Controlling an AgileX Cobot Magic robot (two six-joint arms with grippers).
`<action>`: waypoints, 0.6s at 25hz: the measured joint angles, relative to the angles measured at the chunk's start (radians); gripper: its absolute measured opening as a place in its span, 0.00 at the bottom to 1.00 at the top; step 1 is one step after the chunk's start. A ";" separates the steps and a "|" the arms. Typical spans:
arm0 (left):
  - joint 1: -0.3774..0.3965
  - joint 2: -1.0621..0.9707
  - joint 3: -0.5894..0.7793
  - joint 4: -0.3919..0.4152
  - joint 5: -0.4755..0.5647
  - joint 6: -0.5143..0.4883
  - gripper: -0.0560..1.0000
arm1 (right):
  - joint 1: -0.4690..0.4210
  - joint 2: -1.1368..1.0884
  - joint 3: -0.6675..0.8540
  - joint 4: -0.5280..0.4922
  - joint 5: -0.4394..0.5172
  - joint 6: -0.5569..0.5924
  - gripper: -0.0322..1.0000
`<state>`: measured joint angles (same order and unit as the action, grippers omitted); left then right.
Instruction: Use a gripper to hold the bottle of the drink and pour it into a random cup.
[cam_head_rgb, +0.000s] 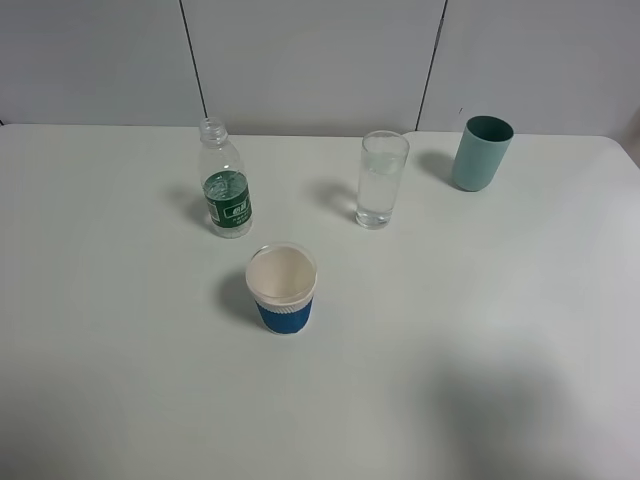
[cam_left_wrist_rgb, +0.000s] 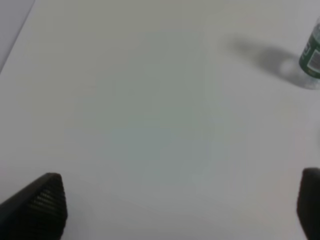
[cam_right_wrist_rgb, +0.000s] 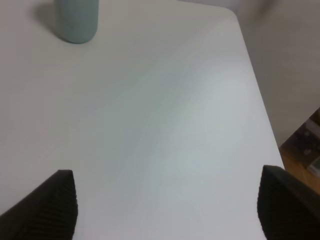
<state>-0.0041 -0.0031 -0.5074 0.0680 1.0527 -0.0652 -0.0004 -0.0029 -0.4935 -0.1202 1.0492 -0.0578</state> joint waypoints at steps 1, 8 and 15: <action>0.000 0.000 0.000 0.000 0.000 0.000 0.92 | 0.000 0.000 0.000 0.000 0.000 0.000 0.75; 0.000 0.000 0.000 0.000 0.000 0.000 0.92 | 0.000 0.000 0.000 0.000 0.000 0.000 0.75; 0.000 0.000 0.000 0.000 0.000 0.000 0.92 | 0.000 0.000 0.000 0.000 0.000 0.000 0.75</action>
